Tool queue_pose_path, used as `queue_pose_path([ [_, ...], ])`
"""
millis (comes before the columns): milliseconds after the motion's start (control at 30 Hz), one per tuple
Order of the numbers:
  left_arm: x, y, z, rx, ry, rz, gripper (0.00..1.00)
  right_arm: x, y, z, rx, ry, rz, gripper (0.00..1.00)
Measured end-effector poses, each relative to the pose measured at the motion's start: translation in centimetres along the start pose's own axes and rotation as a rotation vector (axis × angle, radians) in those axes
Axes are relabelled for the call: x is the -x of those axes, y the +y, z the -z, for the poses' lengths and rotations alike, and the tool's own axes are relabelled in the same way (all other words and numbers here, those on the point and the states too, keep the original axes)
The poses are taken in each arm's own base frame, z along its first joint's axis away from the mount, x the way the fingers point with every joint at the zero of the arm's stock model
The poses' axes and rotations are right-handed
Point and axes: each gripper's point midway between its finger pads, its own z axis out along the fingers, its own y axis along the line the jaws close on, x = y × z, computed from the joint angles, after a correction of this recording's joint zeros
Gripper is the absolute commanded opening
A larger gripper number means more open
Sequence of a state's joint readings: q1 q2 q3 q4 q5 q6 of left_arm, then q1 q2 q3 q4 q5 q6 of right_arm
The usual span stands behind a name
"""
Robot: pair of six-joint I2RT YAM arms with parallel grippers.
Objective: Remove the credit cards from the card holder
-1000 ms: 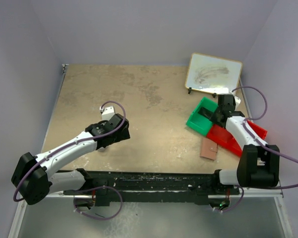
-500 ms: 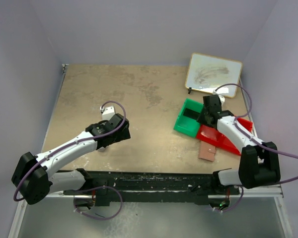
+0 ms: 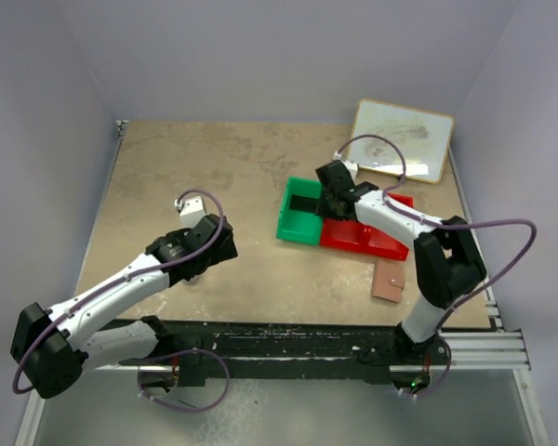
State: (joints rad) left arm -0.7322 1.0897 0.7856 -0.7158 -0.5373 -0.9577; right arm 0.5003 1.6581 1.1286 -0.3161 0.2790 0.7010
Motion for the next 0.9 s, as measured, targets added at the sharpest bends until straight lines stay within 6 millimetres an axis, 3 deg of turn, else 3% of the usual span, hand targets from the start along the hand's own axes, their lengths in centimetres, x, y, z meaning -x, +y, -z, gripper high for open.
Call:
queue_pose_path([
  [300, 1.1, 1.2, 1.7, -0.007, -0.048, 0.063, 0.97, 0.3, 8.6, -1.7, 0.074, 0.006, 0.072, 0.26],
  [533, -1.8, 1.8, 1.3, -0.042, 0.023, 0.100, 0.97, 0.2, 13.8, -2.6, 0.129, -0.006, 0.116, 0.26],
  [700, -3.2, 1.8, 1.2, -0.075, 0.061, 0.126, 0.97, 0.1, 15.7, -2.8, 0.151, -0.008, 0.136, 0.28],
  [900, -5.1, 1.5, -0.2, -0.085, 0.106, 0.139, 0.97, 0.0, 16.0, -2.8, 0.158, -0.002, 0.143, 0.39],
])
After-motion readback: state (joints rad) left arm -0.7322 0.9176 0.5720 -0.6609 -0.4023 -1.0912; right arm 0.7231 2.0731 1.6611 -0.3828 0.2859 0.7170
